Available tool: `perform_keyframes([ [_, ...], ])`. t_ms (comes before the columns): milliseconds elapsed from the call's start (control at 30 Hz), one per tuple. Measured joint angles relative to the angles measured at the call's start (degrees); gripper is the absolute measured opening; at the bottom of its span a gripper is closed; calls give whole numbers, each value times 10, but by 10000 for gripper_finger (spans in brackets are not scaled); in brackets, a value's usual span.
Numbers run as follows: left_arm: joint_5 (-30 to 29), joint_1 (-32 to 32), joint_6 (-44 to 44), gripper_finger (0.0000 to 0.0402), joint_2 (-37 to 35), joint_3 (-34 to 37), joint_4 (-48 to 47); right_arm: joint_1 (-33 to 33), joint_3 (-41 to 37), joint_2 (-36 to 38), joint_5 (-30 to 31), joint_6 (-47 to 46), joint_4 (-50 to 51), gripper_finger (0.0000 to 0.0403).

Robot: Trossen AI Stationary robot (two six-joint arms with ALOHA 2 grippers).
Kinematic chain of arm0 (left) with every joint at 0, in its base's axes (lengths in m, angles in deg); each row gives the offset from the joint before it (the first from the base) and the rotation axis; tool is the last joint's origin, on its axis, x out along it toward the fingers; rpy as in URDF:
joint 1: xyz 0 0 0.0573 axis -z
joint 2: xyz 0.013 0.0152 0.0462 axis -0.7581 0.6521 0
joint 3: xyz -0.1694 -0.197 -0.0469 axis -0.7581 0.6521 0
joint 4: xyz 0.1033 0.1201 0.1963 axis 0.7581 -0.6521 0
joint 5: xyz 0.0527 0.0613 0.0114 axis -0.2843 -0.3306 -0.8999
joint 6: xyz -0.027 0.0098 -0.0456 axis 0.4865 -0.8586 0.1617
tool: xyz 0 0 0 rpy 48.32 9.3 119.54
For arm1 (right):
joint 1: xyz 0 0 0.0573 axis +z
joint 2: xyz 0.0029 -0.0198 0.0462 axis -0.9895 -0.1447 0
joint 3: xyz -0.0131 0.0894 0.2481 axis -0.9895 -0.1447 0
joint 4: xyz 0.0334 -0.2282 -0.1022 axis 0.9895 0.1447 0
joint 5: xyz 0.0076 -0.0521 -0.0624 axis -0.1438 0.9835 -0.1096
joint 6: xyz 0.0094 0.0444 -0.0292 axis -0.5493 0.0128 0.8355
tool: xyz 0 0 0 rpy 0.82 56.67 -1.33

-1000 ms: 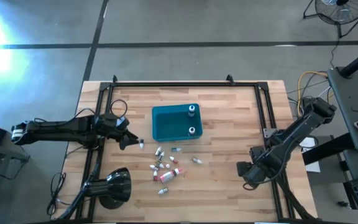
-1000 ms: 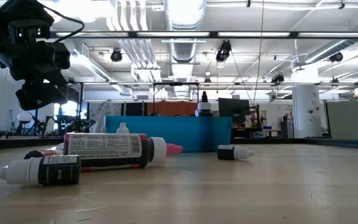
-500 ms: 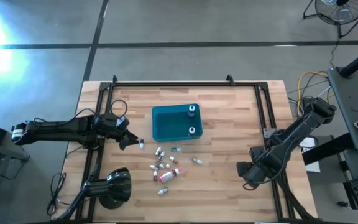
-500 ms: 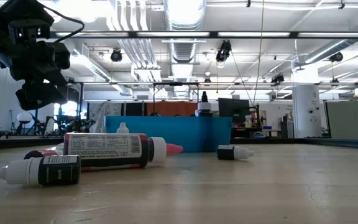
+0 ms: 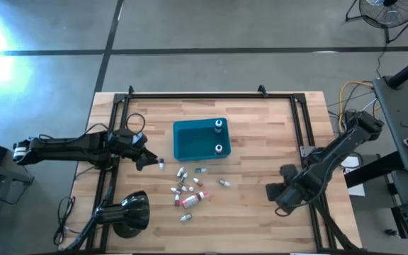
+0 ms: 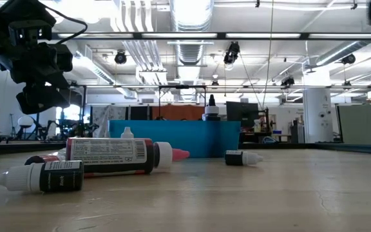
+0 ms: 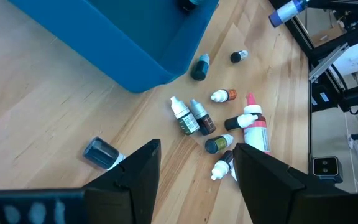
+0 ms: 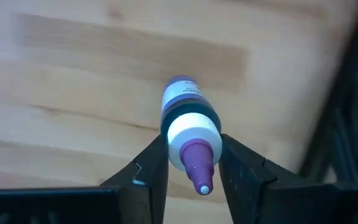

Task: Pick & Place food coloring
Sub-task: Put the large purple food coloring bottle into the blue bin

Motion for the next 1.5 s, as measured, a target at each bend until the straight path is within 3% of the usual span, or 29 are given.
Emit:
perform_keyframes([
  [400,0,0,0,178,0,0,0,-221,160,1,141,432,-1,106],
  [567,0,0,0,178,0,0,0,-329,223,-9,160,582,-5,106],
  [767,0,0,0,178,0,0,0,-430,292,-78,120,728,-14,106],
  [967,0,0,0,178,0,0,0,-501,349,-180,37,832,-16,106],
  [1167,0,0,0,178,0,0,0,-535,390,-262,-13,897,-17,107],
  [1500,0,0,0,178,0,0,0,-553,416,-345,-29,944,-28,108],
])
